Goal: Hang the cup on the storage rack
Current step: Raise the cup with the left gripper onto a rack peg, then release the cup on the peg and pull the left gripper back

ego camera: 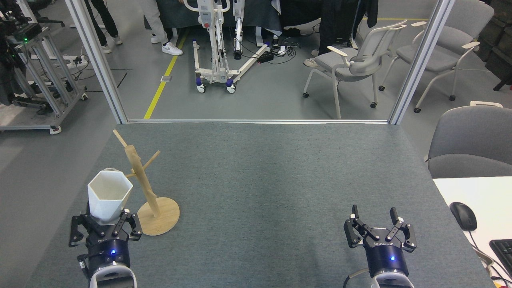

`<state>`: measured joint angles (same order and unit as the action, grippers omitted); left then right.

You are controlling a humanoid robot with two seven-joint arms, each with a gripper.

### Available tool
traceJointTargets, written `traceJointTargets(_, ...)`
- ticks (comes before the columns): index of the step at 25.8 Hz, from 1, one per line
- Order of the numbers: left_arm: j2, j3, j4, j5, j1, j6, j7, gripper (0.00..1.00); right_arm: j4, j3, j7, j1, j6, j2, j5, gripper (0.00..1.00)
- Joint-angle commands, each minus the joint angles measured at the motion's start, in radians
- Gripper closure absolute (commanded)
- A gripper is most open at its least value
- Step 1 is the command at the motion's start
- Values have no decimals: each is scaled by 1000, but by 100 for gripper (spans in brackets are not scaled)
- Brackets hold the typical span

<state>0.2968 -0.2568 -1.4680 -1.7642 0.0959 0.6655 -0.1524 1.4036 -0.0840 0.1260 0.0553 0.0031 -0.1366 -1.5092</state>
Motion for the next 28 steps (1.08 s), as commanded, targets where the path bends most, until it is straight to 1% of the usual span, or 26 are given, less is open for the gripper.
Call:
traceJointTargets(1, -1, -10, 2, -1, 2, 0, 2, 92, 0, 3, -3, -2, 0, 2, 0, 1)
traceJointTargets(9, -5, -15, 2, -1, 4, 0, 4, 90, 0, 4, -3, 1, 1, 3, 0, 1)
traceJointTargets(10, -5, -22, 2, -1, 4, 0, 5, 88, 0, 6, -3, 1, 1, 3, 0, 1)
traceJointTargets(11, -5, -27, 2, -1, 7, 0, 10, 84, 0, 6, -3, 1, 1, 3, 0, 1)
traceJointTargets(12, -5, -32, 3, -1, 8, 0, 16, 76, 0, 6, -3, 1, 0, 3, 0, 1)
traceJointTargets(13, -5, -36, 6, -1, 10, 0, 22, 66, 0, 6, -3, 1, 0, 3, 0, 1)
traceJointTargets(14, -5, -41, 11, -1, 10, 0, 28, 51, 0, 6, -3, 1, 0, 3, 0, 1)
traceJointTargets(16, -7, -44, 11, 0, 15, 0, 59, 31, 0, 6, -5, 1, 0, 3, 0, 1)
traceJointTargets(17, -8, -44, 12, 0, 16, -1, 71, 18, 0, 6, -6, 0, 1, 2, 0, 1)
traceJointTargets(18, -8, -44, 11, 2, 16, -4, 83, 1, 0, 6, -8, 0, 0, 2, 1, 1)
traceJointTargets(21, -11, -45, 9, 2, 16, -41, 85, 0, 0, 6, -8, 0, 0, 2, 1, 1)
traceJointTargets(28, -13, -45, 12, 3, 18, -52, 83, 0, 0, 6, -6, -2, 0, -3, 1, 1)
